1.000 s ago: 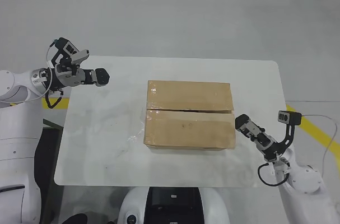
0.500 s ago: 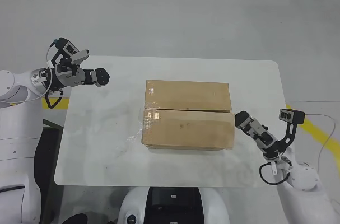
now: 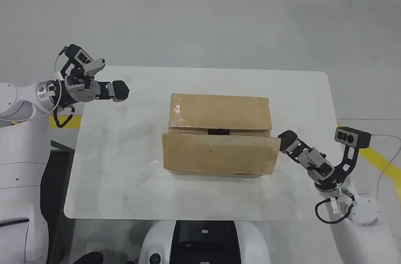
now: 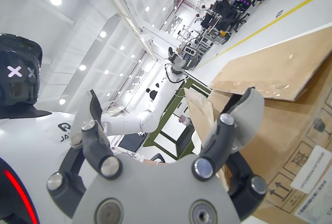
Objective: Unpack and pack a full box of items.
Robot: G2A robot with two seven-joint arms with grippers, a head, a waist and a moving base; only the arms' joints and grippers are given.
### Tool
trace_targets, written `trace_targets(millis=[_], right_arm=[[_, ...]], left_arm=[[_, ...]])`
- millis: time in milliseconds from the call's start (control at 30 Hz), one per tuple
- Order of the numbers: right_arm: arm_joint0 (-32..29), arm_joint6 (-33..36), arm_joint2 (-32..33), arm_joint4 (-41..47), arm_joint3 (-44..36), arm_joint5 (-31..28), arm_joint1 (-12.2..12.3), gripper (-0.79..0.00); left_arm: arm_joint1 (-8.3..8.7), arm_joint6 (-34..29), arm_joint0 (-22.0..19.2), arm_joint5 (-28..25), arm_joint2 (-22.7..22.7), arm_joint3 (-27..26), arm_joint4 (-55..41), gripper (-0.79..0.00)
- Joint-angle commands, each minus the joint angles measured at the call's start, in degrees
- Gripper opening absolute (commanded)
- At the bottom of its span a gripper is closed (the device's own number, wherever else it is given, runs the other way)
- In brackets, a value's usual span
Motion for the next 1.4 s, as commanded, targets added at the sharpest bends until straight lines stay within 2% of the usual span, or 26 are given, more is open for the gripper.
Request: trace_targets(millis=[0,433,633,1000,1367], right_arm=[[-0.19,1.82,0.15,1.22,-0.51,0.39,0.15,0.0],[-3.21,16.59,2.22,8.91,-5.35,3.61,1.43,0.0],[-4.3,20.85,2.04,10.57,-8.65,7.42,1.91,0.0],[-8.0,24.39,0.47,10.95,-13.48,10.98,2.34,0.0],[-13.82,23.68,-3.58,7.82,-16.67,14.55,2.43,0.0]], left_arm=[[0.0,0.0,0.0,0.0,0.0,0.0,0.0,0.0],[0.0,0.0,0.0,0.0,0.0,0.0,0.0,0.0],[0.0,0.0,0.0,0.0,0.0,0.0,0.0,0.0],[0.0,0.0,0.0,0.0,0.0,0.0,0.0,0.0],[0.0,0.0,0.0,0.0,0.0,0.0,0.0,0.0]])
